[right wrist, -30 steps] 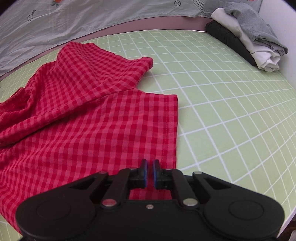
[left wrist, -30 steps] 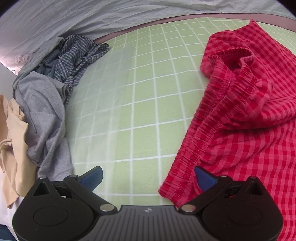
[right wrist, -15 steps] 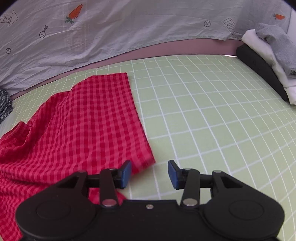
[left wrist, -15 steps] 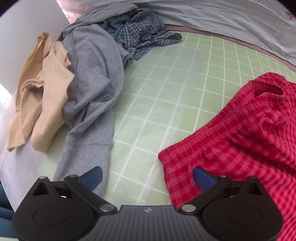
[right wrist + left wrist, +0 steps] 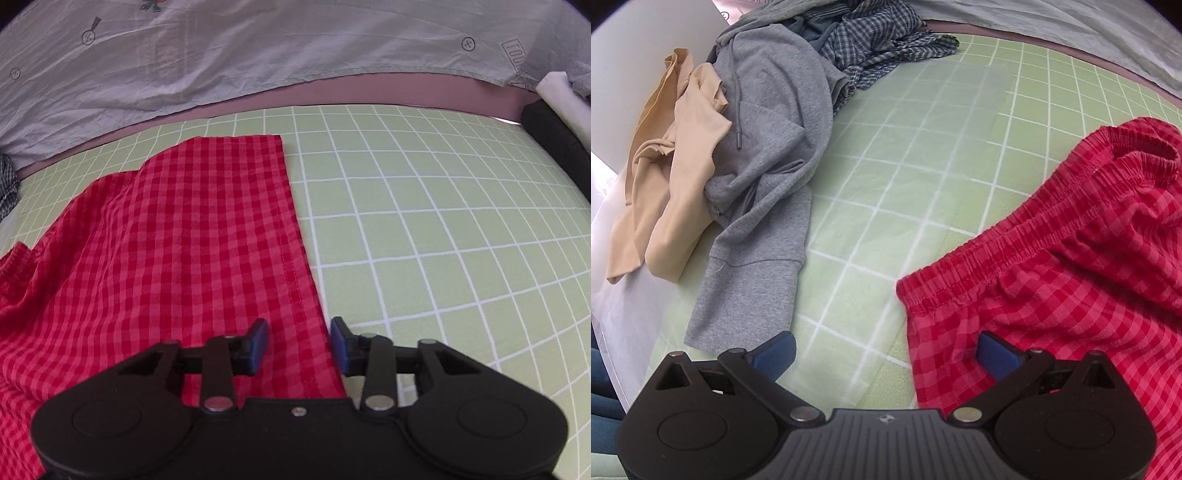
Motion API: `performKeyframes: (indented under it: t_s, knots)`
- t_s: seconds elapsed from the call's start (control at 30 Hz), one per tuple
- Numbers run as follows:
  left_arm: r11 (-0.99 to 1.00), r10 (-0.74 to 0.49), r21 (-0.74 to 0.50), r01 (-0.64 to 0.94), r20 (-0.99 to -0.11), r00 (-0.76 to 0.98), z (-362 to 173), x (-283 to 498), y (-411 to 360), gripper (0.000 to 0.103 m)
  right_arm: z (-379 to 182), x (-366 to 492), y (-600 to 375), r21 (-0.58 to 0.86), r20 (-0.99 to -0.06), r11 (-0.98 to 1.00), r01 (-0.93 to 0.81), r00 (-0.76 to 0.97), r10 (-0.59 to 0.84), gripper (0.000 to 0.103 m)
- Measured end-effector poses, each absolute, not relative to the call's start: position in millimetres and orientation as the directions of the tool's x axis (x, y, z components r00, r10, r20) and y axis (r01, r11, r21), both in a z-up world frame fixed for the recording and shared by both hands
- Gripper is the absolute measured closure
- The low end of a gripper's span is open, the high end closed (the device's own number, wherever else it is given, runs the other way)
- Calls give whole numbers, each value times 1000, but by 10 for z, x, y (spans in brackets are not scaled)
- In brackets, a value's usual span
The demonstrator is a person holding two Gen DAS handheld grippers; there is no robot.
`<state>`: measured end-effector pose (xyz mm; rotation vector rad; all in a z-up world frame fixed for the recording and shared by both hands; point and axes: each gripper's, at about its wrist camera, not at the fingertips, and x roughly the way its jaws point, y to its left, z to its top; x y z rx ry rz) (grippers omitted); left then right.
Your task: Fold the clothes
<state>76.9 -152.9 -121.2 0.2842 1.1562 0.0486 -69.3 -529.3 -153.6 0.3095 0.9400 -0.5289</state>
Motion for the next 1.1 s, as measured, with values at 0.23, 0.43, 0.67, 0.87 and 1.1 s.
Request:
performKeyframes:
  t_s: [0.23,0.43,0.67,0.87,1.1]
  knots:
    - [957,126,224,184,-894,430,-1142,760,-1669,0,-1508,-1031,-5205,-29,-817,798,602,446,-366,101]
    - [939,37,181,293,-899,437,-1100,644,-1931,0,-1510,-1838,-5189,-118,-830,674,730,300,-470,101]
    - [913,8,190,361,-892,451,-1051,423,-2036,0,-1477,-2306,-4984,-69,-854,602,795,265,-448,99]
    - [915,34,210,344,-891,453,-1034,310,-1951,0,-1396,-2241,-4981,-53,-833,626,778,311,-457,80]
    - [954,57,179,240,-897,439,-1038,237,-1858,0,-1241,-2058,-5078,-61,-797,704,708,390,-461,62]
